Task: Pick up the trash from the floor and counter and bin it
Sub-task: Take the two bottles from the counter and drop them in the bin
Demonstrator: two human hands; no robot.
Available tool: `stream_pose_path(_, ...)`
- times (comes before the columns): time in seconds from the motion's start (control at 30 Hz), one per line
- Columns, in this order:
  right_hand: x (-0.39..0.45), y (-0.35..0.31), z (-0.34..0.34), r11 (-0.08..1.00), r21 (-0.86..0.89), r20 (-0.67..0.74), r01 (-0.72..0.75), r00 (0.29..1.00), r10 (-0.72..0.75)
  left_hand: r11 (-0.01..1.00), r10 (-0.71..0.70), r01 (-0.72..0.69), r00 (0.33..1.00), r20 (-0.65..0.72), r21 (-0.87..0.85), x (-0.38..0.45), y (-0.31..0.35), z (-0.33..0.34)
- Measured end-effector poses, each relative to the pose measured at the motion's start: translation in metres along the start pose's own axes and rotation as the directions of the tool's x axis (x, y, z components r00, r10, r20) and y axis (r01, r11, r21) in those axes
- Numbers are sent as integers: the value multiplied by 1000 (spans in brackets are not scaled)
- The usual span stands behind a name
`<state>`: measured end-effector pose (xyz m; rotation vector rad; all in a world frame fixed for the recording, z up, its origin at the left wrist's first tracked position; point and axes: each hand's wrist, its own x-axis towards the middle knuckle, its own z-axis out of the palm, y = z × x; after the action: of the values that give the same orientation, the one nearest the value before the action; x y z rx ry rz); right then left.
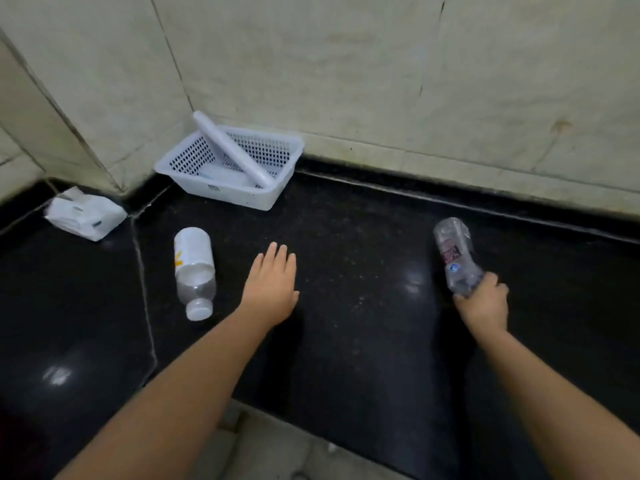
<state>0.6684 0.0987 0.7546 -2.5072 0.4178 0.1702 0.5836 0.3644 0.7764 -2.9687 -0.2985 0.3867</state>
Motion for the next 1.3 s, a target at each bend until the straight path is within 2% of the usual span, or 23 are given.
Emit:
stream_pose_path(0.1, -16, -58, 29, 987, -27, 86, 159, 984, -156, 993, 71, -80, 993, 97, 86, -1, -63, 15)
stream_pose_path(0.23, -45, -144, 79, 928, -18, 230, 372, 905, -358, 939, 228, -274, 948, 223, 207, -20, -123, 45)
stream_pose_path(0.33, -67, -183, 108, 878, -16, 287, 479, 843, -455, 922, 294, -334, 933, 206, 197, -29, -149, 59)
stream_pose_path(0.47, -83, -192, 127, 860, -45, 315, 508, 824, -471, 873, 385, -415, 909, 162, 255, -25, -164, 66)
stream_pose_path(0.57, -90, -188, 127, 867, -60, 282, 494, 842, -461, 803, 510, -483, 860, 17, 350, -22, -167, 66)
stream_pose_path(0.67, -95, -184, 126, 859, -73, 254, 506, 843, -475, 728, 472, -516, 855, 217, 450, -18, -173, 69)
stream_pose_path(0.7, -97, -183, 125, 855, -71, 247, 513, 840, -484, 709, 491, -533, 843, 219, 461, -18, -177, 71)
stream_pose_path(0.77, -100, -183, 123, 843, -73, 230, 533, 831, -506, 655, 564, -543, 814, 139, 526, -18, -184, 73)
stream_pose_path(0.8, -101, -183, 121, 837, -77, 219, 542, 828, -516, 660, 564, -521, 819, 101, 541, -19, -188, 66)
stream_pose_path(0.9, -103, -189, 108, 810, -68, 170, 582, 807, -566, 750, 550, -442, 830, -94, 492, -12, -193, 62)
stream_pose_path(1.1, -115, -187, 60, 718, -153, 46, 679, 731, -681, 876, 441, -322, 837, -325, 360, -8, -146, -13)
stream_pose_path(1.13, -118, -180, 48, 709, -172, 22, 684, 722, -692, 878, 458, -348, 813, -359, 330, -10, -134, -25)
stream_pose_path(1.17, -120, -171, 34, 707, -184, -7, 683, 718, -695, 859, 500, -378, 762, -411, 345, -15, -119, -41)
stream_pose_path(1.3, -134, -102, -38, 764, -202, -137, 613, 754, -642, 772, 635, -507, 619, -462, 383, -27, -36, -70)
